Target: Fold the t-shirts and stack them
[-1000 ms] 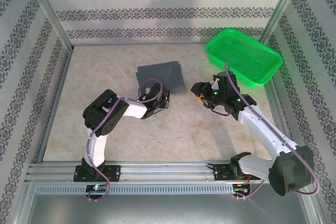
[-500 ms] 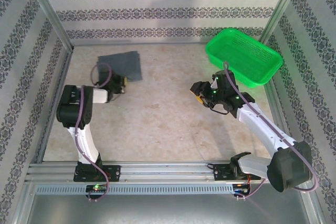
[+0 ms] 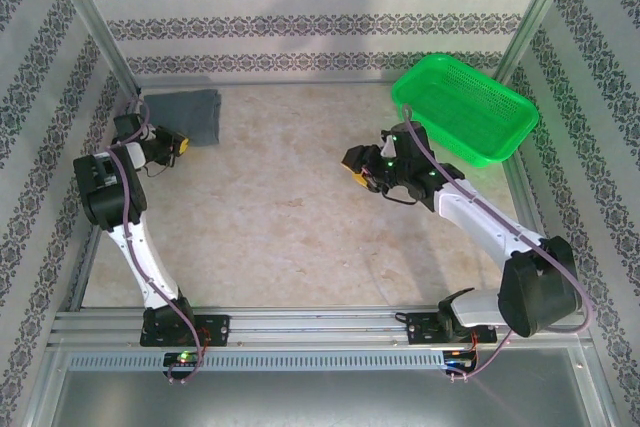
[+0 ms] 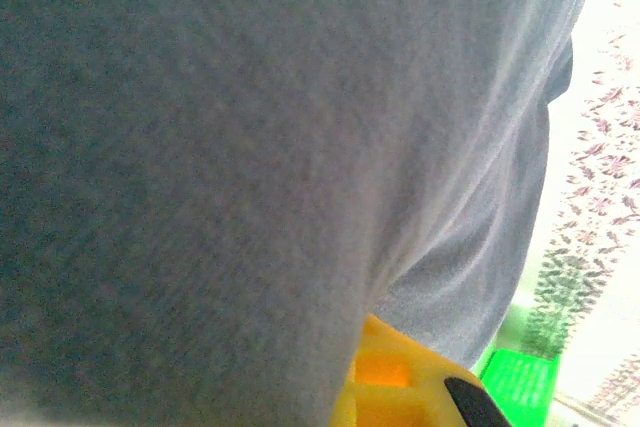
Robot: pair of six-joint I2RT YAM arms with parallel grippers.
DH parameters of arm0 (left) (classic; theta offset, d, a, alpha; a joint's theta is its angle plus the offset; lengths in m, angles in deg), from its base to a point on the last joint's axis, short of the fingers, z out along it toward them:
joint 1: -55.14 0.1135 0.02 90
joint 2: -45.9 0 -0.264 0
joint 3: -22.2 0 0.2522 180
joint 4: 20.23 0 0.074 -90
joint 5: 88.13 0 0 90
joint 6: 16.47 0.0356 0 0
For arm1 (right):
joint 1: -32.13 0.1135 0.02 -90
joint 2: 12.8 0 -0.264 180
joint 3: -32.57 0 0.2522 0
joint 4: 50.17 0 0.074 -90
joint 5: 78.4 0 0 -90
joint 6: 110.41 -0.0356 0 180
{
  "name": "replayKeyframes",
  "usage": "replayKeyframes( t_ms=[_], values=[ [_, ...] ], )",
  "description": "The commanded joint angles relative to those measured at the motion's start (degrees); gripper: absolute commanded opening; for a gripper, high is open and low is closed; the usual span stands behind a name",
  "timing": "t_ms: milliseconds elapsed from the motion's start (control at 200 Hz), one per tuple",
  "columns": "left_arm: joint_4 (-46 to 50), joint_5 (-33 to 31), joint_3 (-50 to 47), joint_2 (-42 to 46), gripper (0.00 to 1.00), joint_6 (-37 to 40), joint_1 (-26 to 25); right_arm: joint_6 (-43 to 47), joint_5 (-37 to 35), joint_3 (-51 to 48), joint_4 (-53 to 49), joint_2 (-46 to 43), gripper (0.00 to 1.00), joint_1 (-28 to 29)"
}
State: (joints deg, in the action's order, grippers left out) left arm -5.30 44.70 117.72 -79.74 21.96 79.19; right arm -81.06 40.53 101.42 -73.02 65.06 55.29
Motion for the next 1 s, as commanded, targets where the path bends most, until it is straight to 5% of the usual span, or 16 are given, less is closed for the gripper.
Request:
replayKeyframes(
  t_ms=[0, 130, 260, 370, 385, 400, 415, 430, 645, 719, 844, 894, 994],
  values=[
    [7.05, 0.81, 3.59, -1.20, 0.00, 7.00, 0.53, 0.68, 1.59, 1.65, 6.28, 0.54, 0.52, 0.93],
    [7.20, -0.50, 3.44, 0.66, 0.00, 6.97, 0.51, -0.76, -0.15, -0.12, 12.28, -0.80, 0.53, 1.30],
    [9.55, -4.69, 1.50, 6.22, 0.25, 8.80, 0.53, -1.86, -1.89, -1.59, 16.50, -2.26, 0.54, 1.31],
    [12.20, -8.35, -1.89, 13.44, 0.74, 8.65, 0.22, -1.05, -2.95, -1.13, 15.39, -3.47, 0.61, 1.11],
    [12.07, -8.76, -2.60, 14.85, 0.95, 8.39, 0.13, -0.73, -3.20, -0.93, 14.84, -3.65, 0.63, 0.98],
    [11.93, -9.17, -3.70, 16.35, 0.99, 8.05, -0.06, -0.49, -3.42, -0.72, 14.02, -3.94, 0.70, 0.87],
    [11.89, -9.57, -4.72, 17.68, 1.00, 7.57, -0.13, -0.04, -3.70, -0.50, 13.14, -4.26, 0.93, 0.64],
    [11.78, -10.00, -5.75, 19.24, 1.00, 7.10, -0.27, 0.31, -3.92, -0.28, 12.27, -4.53, 0.97, 0.43],
    [13.85, -22.96, -21.56, 43.09, 1.00, 1.72, -8.94, 6.60, -10.67, 0.75, -2.03, -11.38, 0.98, -7.53],
    [20.59, -38.64, -25.65, 53.98, 1.00, 1.67, -16.61, 11.48, -17.34, 0.28, -6.08, -15.37, 0.98, -9.63],
    [34.29, -75.76, -29.98, 67.47, 1.00, -2.65, -33.84, 17.34, -36.62, 1.82, -17.90, -18.41, 0.98, -10.59],
    [35.53, -80.72, -31.77, 69.56, 1.00, 1.82, -37.06, 20.75, -43.38, 0.00, -18.21, -19.54, 0.98, -10.62],
    [25.73, -78.12, -40.12, 74.26, 1.00, 23.72, -37.49, 32.72, -55.25, -11.73, -5.25, -23.50, 0.98, -9.65]
  ],
)
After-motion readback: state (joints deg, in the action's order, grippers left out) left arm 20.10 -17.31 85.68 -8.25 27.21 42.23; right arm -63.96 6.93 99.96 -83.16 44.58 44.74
